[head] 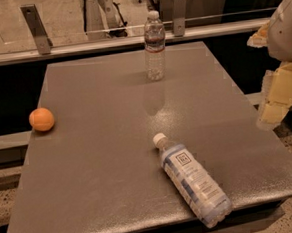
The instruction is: Place blue plastic bottle upright
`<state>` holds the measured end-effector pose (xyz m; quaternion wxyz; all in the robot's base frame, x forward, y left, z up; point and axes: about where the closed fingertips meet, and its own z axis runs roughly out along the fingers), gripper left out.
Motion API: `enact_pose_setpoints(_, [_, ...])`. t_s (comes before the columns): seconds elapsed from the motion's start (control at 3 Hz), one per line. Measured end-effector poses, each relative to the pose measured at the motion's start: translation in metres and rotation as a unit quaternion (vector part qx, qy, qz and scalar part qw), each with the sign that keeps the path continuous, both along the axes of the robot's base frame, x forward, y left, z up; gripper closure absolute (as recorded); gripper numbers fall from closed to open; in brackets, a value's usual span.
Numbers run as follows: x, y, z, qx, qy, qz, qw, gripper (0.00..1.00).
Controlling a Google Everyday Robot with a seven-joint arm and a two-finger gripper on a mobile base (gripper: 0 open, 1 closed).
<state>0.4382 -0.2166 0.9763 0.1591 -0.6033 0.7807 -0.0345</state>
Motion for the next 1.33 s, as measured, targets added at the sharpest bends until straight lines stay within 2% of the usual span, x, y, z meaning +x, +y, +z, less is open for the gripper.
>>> enact_pose_setpoints(0.67, [0.0,0.0,0.0,0.0,0.0,0.0,1.0,0.0])
enact_pose_setpoints(1.0, [-0.002,0.019,-0.004,0.005,-0.005,0.006,1.0,0.0])
enact_pose_setpoints(1.33, [-0.01,0.063,-0.018,0.046,0.003,-0.015,0.9988,0.0])
